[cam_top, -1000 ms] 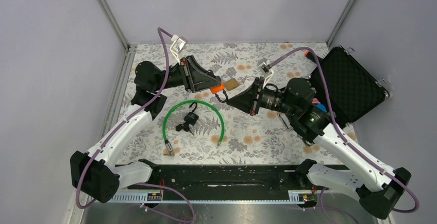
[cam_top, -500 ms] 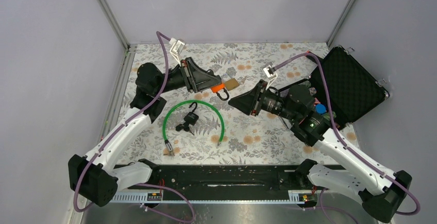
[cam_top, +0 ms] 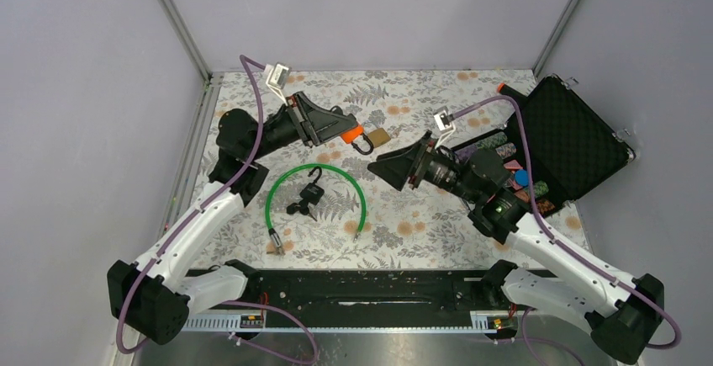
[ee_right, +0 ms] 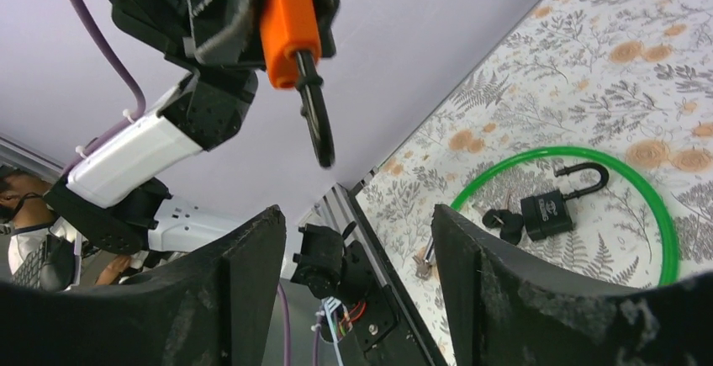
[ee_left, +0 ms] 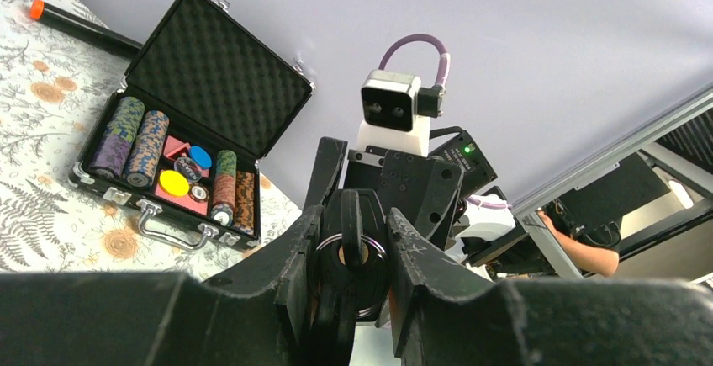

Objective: Lock with the key
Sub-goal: Lock the lock.

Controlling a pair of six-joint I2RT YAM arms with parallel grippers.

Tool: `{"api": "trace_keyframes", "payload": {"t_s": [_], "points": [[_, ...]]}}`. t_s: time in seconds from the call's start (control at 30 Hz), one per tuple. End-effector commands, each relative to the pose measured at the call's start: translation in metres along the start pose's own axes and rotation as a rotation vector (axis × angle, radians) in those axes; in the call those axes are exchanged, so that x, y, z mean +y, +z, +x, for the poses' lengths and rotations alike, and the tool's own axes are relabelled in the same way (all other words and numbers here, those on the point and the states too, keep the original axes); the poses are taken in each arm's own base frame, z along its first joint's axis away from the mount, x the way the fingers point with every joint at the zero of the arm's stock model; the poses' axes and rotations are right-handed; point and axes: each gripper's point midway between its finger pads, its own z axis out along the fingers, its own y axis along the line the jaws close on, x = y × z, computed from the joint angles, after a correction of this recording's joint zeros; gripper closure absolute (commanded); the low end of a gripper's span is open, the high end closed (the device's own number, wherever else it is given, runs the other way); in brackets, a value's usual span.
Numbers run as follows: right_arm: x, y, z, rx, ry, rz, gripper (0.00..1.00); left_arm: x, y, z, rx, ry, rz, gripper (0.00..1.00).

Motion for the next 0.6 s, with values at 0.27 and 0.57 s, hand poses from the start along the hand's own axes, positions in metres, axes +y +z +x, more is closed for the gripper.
{"api": "trace_keyframes", "payload": {"t_s": [0.27,0.57], "points": [[0.051,0.029,-0.051,-0.114,-0.02,-0.183,0.66,-0.031,-0.005,-0.016,-0.084,0.025,0.081,1.0],[0.06,0.021,-0.049,-0.026,-0.094,-0.158,1.0,-0.039,-0.013,0.013,0.098,0.1,0.131,1.0]]}}
